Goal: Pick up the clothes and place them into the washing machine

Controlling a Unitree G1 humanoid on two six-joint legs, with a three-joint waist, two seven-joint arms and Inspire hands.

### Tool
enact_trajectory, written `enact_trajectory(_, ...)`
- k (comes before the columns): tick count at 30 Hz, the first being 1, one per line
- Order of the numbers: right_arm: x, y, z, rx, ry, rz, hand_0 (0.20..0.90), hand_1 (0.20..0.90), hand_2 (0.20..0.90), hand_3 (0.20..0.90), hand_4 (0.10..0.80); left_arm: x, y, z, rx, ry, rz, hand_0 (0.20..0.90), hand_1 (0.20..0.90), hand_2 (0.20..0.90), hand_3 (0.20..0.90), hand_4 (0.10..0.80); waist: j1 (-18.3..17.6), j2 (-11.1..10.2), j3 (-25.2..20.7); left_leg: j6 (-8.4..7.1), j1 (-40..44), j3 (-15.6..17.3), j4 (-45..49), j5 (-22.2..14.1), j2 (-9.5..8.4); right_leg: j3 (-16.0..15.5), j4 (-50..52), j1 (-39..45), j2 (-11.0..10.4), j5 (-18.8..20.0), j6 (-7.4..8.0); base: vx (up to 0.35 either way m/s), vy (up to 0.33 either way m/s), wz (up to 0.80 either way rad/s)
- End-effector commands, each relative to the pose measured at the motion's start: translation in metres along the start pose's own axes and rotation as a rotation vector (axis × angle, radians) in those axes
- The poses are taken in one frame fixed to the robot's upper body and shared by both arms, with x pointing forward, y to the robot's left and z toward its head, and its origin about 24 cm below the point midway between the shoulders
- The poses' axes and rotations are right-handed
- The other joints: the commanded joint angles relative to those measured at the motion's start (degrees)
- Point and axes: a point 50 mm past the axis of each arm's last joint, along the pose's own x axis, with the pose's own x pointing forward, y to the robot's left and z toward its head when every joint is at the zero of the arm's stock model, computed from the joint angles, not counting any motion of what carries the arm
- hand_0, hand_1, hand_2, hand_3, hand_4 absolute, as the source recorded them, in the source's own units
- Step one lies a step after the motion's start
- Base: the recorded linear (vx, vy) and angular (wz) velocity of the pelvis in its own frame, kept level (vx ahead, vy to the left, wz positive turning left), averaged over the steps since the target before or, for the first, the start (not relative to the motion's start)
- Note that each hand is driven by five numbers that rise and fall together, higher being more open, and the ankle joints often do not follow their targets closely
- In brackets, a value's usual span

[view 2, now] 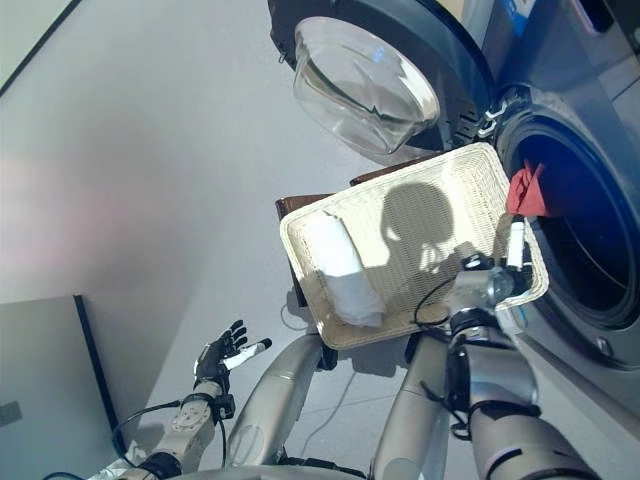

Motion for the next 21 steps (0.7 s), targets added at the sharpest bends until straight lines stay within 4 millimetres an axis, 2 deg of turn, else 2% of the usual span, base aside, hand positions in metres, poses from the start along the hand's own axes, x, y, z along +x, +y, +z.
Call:
enact_trajectory(1,-0.077,0.120,0.235,0.087,-0.835,0.557,0.900,0.900,0.900,0.900,0.800,-0.011,0.034,-0.010,0.013,0.005,0.082,0.900,0.900,0.900,0.900,0.800,-0.19,-0.17,-4.95,-3.36,-0.02,-1.34,4.08,-5.11,-0.16,-1.39,-7.44,4.20,1.68,3.60,-1.59,0.033,0.023,-0.10)
enact_trajectory(3,-0.098,0.129,0.262,0.081,-0.930,0.611,0.900,0.900,0.900,0.900,0.800,-0.012,0.037,-0.012,0.019,0.015,0.084,0.900,0.900,0.900,0.900,0.800,-0.58,-0.87,-5.63,-3.66,1.23,-1.44,2.67,-4.72,-0.17,-1.48,-8.33,5.21,1.76,3.92,-1.50,0.018,0.005,-0.08)
enact_trajectory(4,-0.099,0.130,0.263,0.080,-0.932,0.614,0.900,0.900,0.900,0.900,0.800,-0.012,0.036,-0.012,0.016,0.014,0.082,0.900,0.900,0.900,0.900,0.800,-0.69,-0.68,-5.45,-3.66,1.41,-1.46,2.49,-4.63,-0.18,-1.52,-8.45,5.37,1.76,3.97,-1.50,0.023,-0.019,-0.05)
enact_trajectory(5,-0.111,0.133,0.279,0.079,-0.986,0.639,0.900,0.900,0.900,0.900,0.800,-0.013,0.038,-0.015,0.016,0.030,0.083,0.900,0.900,0.900,0.900,0.800,-1.03,-1.67,-6.35,-4.03,2.58,-1.73,1.33,-4.31,-0.23,-1.80,-9.36,6.62,1.93,4.18,-1.41,0.025,-0.031,-0.04)
enact_trajectory(7,-0.115,0.134,0.283,0.096,-0.996,0.653,0.900,0.900,0.900,0.900,0.800,-0.014,0.039,-0.021,0.024,0.061,0.088,0.900,0.900,0.900,0.900,0.800,-1.61,-2.50,-7.09,-4.39,4.51,-2.29,-0.05,-3.89,-0.18,-2.39,-10.66,9.03,2.09,4.40,-1.27,0.057,-0.063,-0.01)
enact_trajectory(9,-0.106,0.129,0.280,0.072,-0.975,0.637,0.900,0.900,0.900,0.900,0.800,-0.016,0.044,-0.028,0.039,0.110,0.106,0.900,0.900,0.900,0.900,0.800,-1.73,-4.12,-8.81,-4.85,8.84,-3.00,-2.75,-3.37,0.22,-3.40,-13.35,14.05,2.48,4.82,-0.90,0.134,-0.094,0.10)
enact_trajectory(10,-0.105,0.128,0.280,0.073,-0.973,0.636,0.900,0.900,0.900,0.900,0.800,-0.016,0.045,-0.028,0.042,0.110,0.107,0.900,0.900,0.900,0.900,0.800,-1.84,-4.13,-8.42,-4.88,9.54,-3.16,-3.12,-3.22,0.23,-3.62,-13.81,14.85,2.51,4.95,-0.90,0.160,-0.093,0.16)
enact_trajectory(12,-0.093,0.120,0.276,0.036,-0.936,0.615,0.900,0.900,0.900,0.900,0.800,-0.020,0.051,-0.038,0.057,0.172,0.125,0.900,0.900,0.900,0.900,0.800,-1.60,-6.30,-10.93,-5.31,14.16,-3.87,-5.66,-2.78,0.51,-4.85,-17.36,20.64,2.84,5.47,-0.34,0.188,-0.092,0.03)
enact_trajectory(13,-0.092,0.119,0.276,0.036,-0.935,0.614,0.900,0.900,0.900,0.900,0.800,-0.020,0.051,-0.038,0.060,0.172,0.126,0.900,0.900,0.900,0.900,0.800,-1.64,-6.35,-10.74,-5.33,14.57,-3.98,-5.88,-2.70,0.51,-4.99,-17.68,21.15,2.86,5.56,-0.34,0.152,-0.097,-0.14)
enact_trajectory(16,-0.075,0.103,0.271,0.014,-0.898,0.579,0.900,0.900,0.900,0.900,0.800,-0.021,0.054,-0.042,0.066,0.200,0.130,0.900,0.900,0.900,0.900,0.800,-1.51,-8.36,-13.13,-5.79,19.18,-4.94,-8.91,-1.55,0.86,-6.81,-22.32,27.38,2.97,6.78,0.29,0.122,-0.096,0.05)
enact_trajectory(21,-0.065,0.087,0.276,-0.006,-0.902,0.530,0.900,0.900,0.900,0.900,0.800,-0.024,0.059,-0.043,0.064,0.199,0.142,0.900,0.900,0.900,0.900,0.800,-1.26,-10.21,-16.86,-6.17,23.77,-5.58,-12.33,-1.26,1.03,-8.45,-27.19,32.88,3.36,7.38,0.92,0.113,-0.065,0.21)
